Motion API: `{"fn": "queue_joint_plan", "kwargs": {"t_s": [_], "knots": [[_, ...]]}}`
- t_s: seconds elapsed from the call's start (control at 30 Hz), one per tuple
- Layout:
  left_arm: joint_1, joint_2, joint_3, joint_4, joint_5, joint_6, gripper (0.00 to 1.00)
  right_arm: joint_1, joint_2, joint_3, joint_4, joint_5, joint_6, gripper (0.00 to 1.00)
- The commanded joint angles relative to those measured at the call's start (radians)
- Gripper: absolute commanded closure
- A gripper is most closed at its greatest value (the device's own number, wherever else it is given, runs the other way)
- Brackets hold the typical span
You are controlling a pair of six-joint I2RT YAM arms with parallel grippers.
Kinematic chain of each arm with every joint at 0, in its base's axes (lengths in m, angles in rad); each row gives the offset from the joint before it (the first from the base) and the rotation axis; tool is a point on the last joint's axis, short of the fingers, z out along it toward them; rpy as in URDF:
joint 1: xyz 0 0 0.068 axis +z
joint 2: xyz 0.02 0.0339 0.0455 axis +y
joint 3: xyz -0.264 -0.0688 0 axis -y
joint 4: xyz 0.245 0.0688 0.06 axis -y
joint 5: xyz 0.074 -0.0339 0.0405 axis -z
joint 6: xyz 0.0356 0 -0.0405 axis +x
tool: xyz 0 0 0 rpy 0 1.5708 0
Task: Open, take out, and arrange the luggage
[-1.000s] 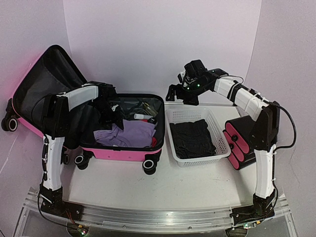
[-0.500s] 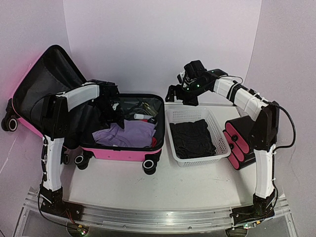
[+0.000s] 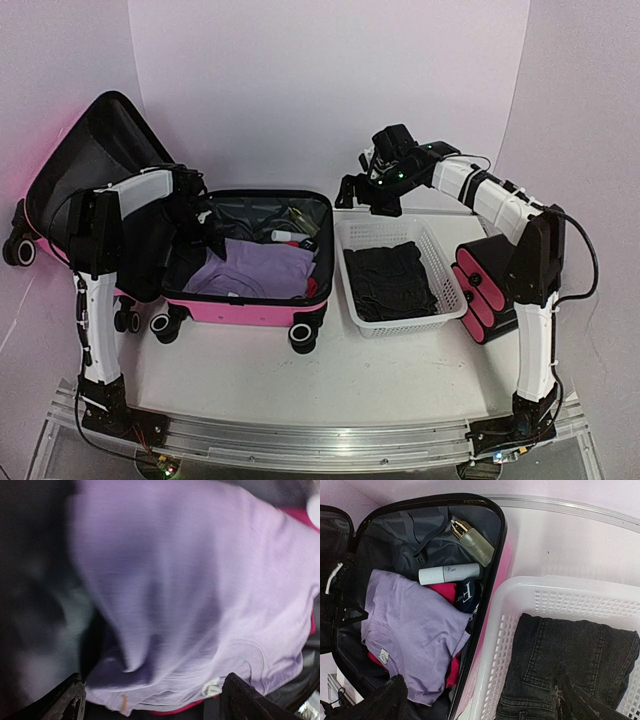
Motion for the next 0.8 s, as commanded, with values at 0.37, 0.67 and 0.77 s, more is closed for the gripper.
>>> {"fn": "queue_joint_plan", "kwargs": {"t_s": [0.37, 0.67, 0.77], "knots": [[0.017, 0.132, 0.056, -0.029, 0.149, 0.162, 0.01, -0.004, -0.022, 0.016, 0.040, -0.014, 0.008, 0.02], [0.016, 0.058, 0.038, -0.040, 0.222, 0.142, 0.25, -0.004, -0.011, 0.027, 0.040, -0.027, 0.011, 0.02], [0.014, 0.049, 0.033, -0.040, 0.254, 0.104, 0.36, -0.004, -0.007, 0.029, 0.040, -0.030, 0.011, 0.02]]}}
